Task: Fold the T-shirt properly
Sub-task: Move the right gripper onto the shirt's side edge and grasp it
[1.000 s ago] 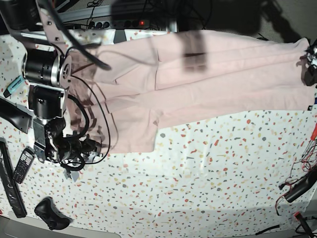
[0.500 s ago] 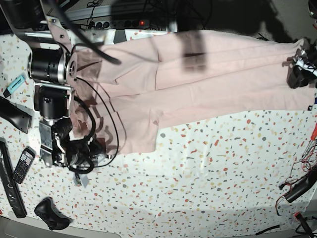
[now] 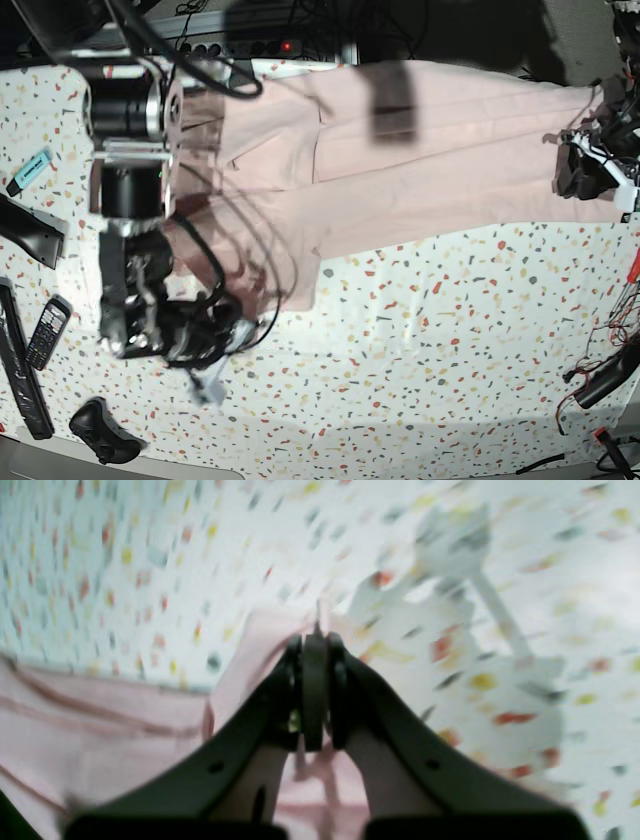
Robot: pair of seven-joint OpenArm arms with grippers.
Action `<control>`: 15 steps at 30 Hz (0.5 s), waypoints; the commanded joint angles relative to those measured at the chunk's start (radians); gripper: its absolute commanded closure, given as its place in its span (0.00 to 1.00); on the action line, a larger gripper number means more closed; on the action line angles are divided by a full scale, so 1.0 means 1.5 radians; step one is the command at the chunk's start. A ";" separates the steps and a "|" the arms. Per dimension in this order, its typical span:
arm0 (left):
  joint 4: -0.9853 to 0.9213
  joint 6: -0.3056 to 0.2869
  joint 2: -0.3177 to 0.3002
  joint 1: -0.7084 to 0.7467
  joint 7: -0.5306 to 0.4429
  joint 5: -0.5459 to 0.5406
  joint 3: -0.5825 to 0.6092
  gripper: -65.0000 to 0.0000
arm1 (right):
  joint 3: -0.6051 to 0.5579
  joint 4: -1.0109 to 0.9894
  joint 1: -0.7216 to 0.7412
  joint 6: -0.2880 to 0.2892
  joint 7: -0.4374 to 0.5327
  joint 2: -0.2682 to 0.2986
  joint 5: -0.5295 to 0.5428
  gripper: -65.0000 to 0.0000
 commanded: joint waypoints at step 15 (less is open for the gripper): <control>0.011 -0.004 -0.013 -0.006 -0.031 -0.009 -0.003 0.65 | -0.047 0.403 -0.301 0.003 -0.028 -0.058 0.058 1.00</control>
